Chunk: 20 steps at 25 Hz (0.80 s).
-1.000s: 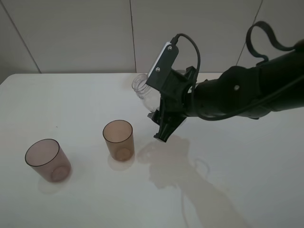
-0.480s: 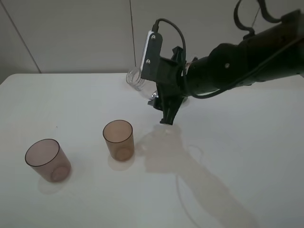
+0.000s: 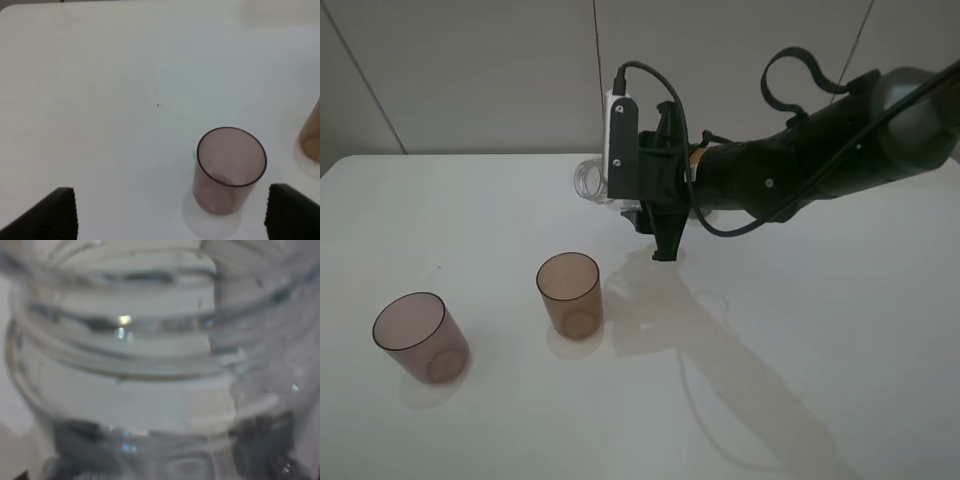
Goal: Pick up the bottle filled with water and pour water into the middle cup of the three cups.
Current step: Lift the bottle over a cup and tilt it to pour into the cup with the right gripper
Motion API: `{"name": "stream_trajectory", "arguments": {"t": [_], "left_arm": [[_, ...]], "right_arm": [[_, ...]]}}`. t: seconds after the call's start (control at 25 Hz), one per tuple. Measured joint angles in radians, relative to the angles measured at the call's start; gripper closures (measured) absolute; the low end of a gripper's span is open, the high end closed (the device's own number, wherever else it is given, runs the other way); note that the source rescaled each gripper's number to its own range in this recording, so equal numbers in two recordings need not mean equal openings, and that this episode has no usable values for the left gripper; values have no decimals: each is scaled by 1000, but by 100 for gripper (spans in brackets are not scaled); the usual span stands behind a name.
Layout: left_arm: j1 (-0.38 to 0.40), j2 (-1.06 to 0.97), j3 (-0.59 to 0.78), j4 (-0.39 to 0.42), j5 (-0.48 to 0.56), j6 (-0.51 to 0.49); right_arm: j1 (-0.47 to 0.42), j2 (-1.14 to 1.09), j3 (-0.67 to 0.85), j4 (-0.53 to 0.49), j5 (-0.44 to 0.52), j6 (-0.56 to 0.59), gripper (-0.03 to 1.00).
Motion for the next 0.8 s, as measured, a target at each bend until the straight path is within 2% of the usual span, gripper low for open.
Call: {"name": "stream_trajectory", "arguments": {"t": [0.2, 0.36, 0.6, 0.8], "left_arm": [[0, 0, 0, 0, 0, 0], [0, 0, 0, 0, 0, 0], [0, 0, 0, 0, 0, 0], [0, 0, 0, 0, 0, 0]], "right_arm": [[0, 0, 0, -100, -50, -3, 97], [0, 2, 0, -124, -84, -3, 97], [0, 13, 48, -168, -182, -4, 97], [5, 13, 52, -175, -205, -4, 97]]}}
